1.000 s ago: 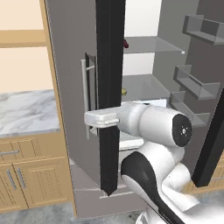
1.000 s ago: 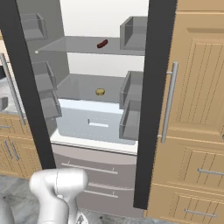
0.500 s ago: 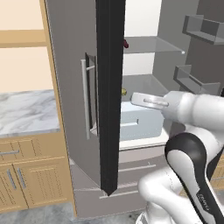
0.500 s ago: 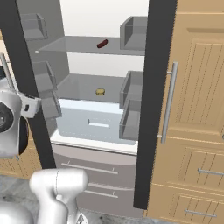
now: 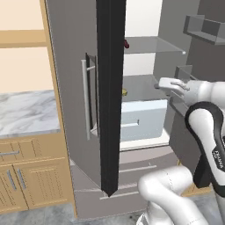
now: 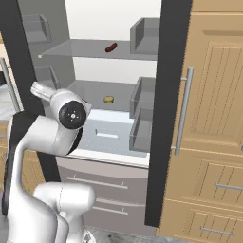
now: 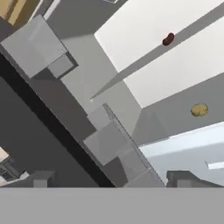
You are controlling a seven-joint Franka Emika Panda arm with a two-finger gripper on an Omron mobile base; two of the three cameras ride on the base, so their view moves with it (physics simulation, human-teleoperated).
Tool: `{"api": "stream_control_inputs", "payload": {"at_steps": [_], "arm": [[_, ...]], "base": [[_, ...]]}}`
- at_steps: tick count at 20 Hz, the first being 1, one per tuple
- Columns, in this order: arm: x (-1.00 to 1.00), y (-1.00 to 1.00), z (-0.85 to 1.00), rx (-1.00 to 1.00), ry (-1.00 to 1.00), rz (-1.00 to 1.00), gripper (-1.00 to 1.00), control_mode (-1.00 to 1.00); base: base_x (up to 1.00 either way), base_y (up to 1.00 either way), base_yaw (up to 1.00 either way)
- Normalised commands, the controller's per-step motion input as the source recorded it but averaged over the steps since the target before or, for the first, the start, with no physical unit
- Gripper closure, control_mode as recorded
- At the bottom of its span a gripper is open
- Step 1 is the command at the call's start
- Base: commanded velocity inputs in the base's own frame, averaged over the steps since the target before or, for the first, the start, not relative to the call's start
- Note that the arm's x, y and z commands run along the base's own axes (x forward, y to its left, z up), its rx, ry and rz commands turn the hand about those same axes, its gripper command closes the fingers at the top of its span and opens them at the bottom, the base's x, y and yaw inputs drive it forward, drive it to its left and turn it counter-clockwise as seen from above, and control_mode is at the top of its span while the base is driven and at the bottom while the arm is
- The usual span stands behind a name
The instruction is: Retrieve the sausage and cheese from the fridge and place them on the cutting board on the counter.
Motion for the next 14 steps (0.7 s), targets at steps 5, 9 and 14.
{"api": "stream_control_inputs", "payload": {"at_steps": [5,9,14], "arm": [[0.97,-0.15,-0.3,0.16,0.17,0.0,-1.0,-1.0],[0.89,0.12,-0.32,0.08,0.16,0.0,-1.0,-1.0],[0.96,0.26,-0.29,0.05,0.17,0.0,-1.0,-1.0]], "base": [[0.0,0.0,0.0],[0.0,0.0,0.0],[0.0,0.0,0.0]]}}
